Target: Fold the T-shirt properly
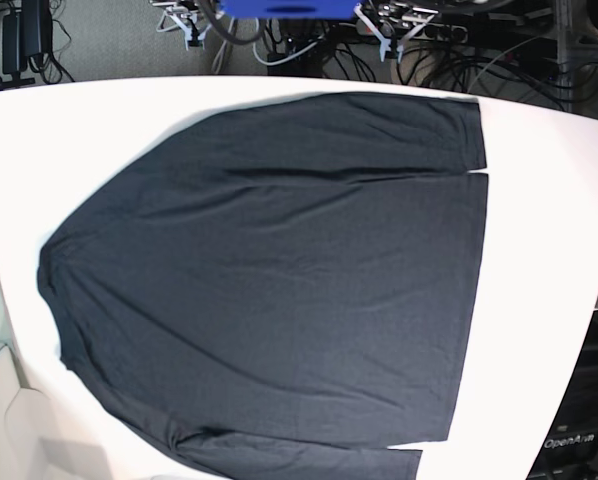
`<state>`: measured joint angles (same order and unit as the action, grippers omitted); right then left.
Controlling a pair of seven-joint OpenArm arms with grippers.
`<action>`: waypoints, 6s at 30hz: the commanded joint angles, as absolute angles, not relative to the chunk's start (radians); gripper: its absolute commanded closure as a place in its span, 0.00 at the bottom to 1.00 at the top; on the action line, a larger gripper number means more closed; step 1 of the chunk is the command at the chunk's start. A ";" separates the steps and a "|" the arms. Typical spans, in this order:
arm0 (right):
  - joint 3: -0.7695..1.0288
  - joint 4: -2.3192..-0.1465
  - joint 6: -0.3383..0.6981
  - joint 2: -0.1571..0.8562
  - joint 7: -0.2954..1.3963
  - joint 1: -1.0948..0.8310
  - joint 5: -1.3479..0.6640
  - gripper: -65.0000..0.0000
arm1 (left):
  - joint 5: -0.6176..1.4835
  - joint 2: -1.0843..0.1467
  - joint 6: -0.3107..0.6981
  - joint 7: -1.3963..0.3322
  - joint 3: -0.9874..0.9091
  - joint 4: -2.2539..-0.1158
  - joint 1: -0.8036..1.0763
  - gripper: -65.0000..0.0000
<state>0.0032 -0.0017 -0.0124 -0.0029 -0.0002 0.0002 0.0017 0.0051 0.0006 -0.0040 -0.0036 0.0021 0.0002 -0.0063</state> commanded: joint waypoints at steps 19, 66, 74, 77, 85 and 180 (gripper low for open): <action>0.001 -0.001 0.001 -0.005 0.002 -0.004 -0.002 1.00 | 0.005 0.002 -0.004 -0.001 0.002 -0.002 -0.005 1.00; 0.004 0.000 0.002 -0.008 -0.498 -0.154 -0.007 1.00 | 0.007 -0.044 0.005 0.458 0.001 -0.002 0.124 1.00; 0.004 0.000 -0.001 -0.007 -0.779 -0.234 -0.007 1.00 | 0.111 -0.097 0.147 0.587 0.001 0.000 0.133 1.00; 0.004 0.000 -0.001 -0.002 -0.900 -0.265 -0.007 1.00 | 0.202 -0.119 0.272 0.593 0.001 0.000 0.133 1.00; -0.007 0.000 -0.110 -0.002 -1.102 -0.311 -0.001 1.00 | 0.223 -0.137 0.341 0.791 0.008 0.000 0.173 1.00; -0.024 -1.940 0.122 -0.025 0.111 -0.479 0.151 1.00 | 0.042 -0.005 0.346 -0.403 -0.469 -1.767 0.460 1.00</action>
<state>-0.0212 -1.9224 0.1169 -0.0250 0.1390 -0.4805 0.1532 0.0334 -0.0006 0.3439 -0.4282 -0.4641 -1.7462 0.4534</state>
